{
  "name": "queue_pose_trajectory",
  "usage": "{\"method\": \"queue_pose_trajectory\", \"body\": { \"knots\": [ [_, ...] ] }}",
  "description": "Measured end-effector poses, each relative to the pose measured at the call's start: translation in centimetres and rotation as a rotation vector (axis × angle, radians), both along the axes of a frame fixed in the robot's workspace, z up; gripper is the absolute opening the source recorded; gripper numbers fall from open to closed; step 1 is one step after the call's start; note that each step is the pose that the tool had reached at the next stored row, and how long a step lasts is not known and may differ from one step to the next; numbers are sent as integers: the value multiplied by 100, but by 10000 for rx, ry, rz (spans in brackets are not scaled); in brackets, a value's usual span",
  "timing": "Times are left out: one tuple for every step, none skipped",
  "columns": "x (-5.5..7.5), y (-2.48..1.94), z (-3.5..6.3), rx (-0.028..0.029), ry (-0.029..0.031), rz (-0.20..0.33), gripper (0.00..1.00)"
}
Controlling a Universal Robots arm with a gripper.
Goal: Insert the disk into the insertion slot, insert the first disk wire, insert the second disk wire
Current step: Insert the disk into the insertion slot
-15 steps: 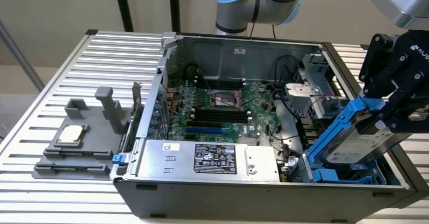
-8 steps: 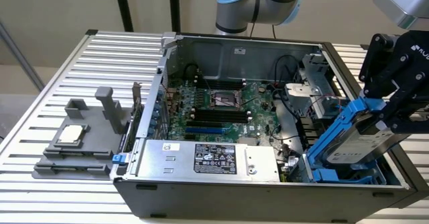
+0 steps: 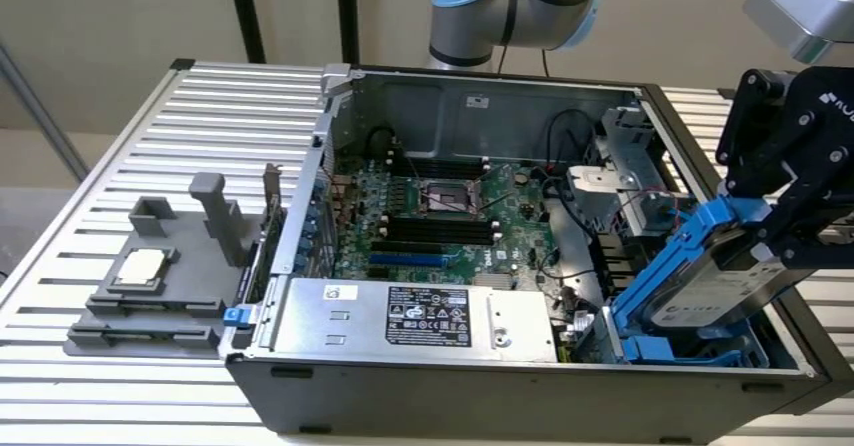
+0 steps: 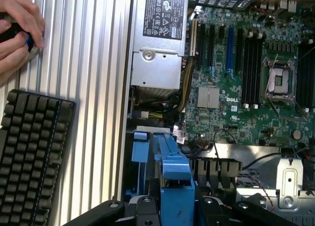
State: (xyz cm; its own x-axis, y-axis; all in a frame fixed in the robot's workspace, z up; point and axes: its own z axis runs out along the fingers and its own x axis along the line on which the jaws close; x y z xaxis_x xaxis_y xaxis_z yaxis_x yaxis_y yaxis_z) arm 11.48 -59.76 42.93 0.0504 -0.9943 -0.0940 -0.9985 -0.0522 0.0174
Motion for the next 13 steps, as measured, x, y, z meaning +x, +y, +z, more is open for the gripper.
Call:
{"method": "queue_pose_trajectory", "body": {
  "knots": [
    [-2, 0, -3, 1, -14, 13, 33],
    [-4, 0, -5, 0, -29, 26, 33],
    [-7, 0, -7, -1, -39, 42, 33],
    [-10, 0, -8, -2, -42, 56, 33],
    [-15, 0, -11, -1, -45, 67, 33],
    [-19, 0, -14, -1, -45, 76, 33],
    [-25, 0, -16, 0, -44, 84, 33],
    [-31, 0, -19, 1, -44, 90, 33],
    [-35, 0, -22, 3, -42, 94, 33],
    [-38, 1, -25, 6, -40, 95, 34],
    [-38, 0, -25, -2, -42, 95, 34],
    [-38, 0, -26, -3, -43, 95, 34],
    [-38, 0, -27, -2, -43, 96, 40]
  ]
}}
